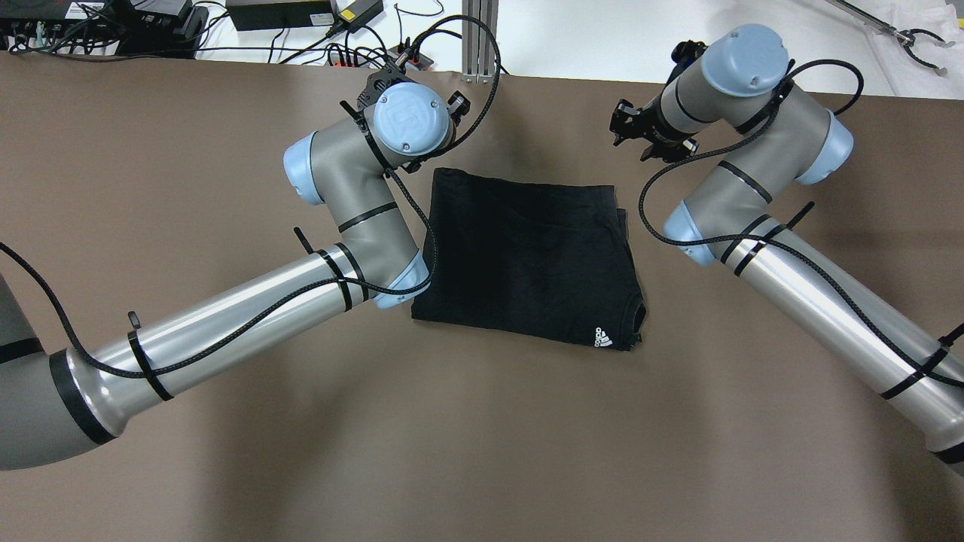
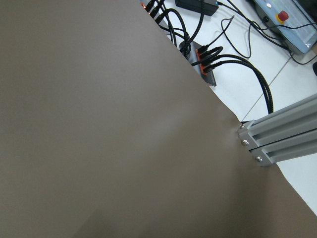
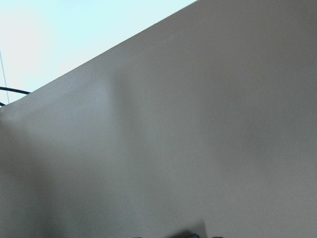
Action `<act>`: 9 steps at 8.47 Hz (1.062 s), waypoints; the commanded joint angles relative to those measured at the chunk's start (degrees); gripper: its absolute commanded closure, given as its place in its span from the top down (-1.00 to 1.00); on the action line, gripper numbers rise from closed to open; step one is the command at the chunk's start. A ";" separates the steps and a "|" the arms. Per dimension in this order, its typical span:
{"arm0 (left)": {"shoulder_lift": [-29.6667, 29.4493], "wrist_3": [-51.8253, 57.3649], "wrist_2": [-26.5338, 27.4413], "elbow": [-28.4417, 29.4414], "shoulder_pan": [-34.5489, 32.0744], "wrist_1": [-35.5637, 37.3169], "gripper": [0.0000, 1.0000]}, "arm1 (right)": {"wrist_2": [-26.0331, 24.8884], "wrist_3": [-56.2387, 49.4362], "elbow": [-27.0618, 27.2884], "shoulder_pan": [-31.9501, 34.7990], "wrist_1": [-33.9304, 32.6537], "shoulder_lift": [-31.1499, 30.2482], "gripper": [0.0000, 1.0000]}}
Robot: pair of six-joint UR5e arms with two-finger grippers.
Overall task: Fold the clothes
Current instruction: 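Open both grippers and raise them away from the folded shirt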
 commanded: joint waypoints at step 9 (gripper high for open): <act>44.35 85.73 5.31 -41.98 -18.27 11.38 1.00 | -16.99 -57.43 -0.50 13.98 2.61 -16.36 0.90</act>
